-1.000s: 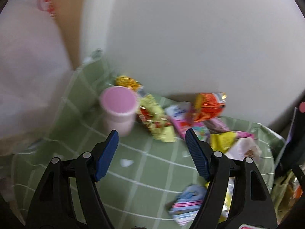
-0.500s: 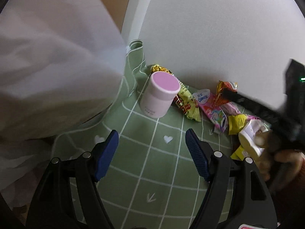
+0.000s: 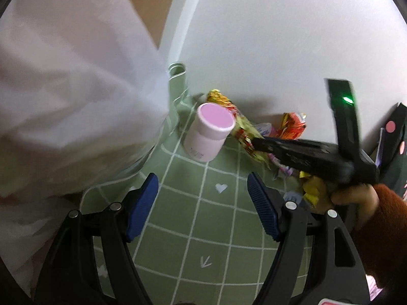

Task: Collect trash
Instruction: 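Grasp the yellow-red snack wrapper with the right tool while the left tool grasps the red wrapper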

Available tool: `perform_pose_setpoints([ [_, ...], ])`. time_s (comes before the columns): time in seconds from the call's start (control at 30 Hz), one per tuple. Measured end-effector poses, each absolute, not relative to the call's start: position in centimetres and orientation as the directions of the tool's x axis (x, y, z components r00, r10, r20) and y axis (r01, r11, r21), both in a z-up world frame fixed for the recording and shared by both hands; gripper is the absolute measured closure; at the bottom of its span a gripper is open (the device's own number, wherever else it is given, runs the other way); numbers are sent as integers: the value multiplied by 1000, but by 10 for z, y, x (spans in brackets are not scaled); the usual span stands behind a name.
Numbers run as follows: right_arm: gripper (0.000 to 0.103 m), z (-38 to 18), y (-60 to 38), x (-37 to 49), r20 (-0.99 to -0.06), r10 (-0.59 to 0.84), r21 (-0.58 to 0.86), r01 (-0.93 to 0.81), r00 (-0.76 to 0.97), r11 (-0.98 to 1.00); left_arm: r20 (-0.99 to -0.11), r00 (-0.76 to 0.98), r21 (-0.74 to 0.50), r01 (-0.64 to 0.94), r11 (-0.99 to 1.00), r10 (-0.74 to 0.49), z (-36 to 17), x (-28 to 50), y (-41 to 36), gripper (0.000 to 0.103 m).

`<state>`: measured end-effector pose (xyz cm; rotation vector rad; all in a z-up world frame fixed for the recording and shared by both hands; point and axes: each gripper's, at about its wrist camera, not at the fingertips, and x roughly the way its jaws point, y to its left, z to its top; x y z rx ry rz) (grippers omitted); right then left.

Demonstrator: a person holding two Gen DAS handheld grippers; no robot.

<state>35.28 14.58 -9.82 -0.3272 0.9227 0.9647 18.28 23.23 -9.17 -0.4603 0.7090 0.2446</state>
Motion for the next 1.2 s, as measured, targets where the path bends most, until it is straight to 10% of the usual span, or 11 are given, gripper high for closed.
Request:
perform_pose_setpoints([
  [0.77,88,-34,-126,291,-693,389,194,-362,607,912,-666,713,-271,40,962,-218,-84,364,157,38],
  [1.2,88,-46,-121,250,-717,352,171,-338,602,925,-700,672,-293,38,955,-242,-105,357,160,87],
])
